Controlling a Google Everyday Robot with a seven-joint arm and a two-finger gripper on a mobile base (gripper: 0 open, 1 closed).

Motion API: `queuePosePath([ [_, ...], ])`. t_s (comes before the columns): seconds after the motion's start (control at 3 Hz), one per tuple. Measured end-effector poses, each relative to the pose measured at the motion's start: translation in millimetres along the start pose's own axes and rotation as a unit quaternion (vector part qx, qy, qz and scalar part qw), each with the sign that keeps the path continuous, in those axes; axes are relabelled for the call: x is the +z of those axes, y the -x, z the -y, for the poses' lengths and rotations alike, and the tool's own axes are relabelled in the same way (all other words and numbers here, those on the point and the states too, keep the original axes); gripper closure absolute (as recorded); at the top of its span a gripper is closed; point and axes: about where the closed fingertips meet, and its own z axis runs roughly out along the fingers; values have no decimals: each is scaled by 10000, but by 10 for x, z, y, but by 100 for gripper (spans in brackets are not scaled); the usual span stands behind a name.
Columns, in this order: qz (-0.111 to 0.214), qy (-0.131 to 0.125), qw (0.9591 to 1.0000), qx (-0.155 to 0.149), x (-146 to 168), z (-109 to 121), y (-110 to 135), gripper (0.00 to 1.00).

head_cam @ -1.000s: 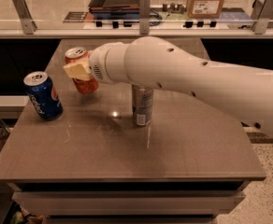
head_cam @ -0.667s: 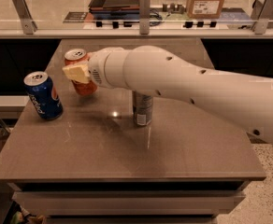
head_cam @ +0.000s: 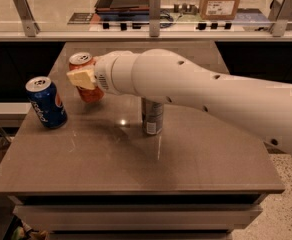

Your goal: Move coke can near pepsi can

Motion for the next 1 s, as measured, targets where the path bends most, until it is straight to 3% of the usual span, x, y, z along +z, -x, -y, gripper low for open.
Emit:
queuePosePath([
  [1.0, 41, 2, 10000, -58, -31, -45, 73, 12],
])
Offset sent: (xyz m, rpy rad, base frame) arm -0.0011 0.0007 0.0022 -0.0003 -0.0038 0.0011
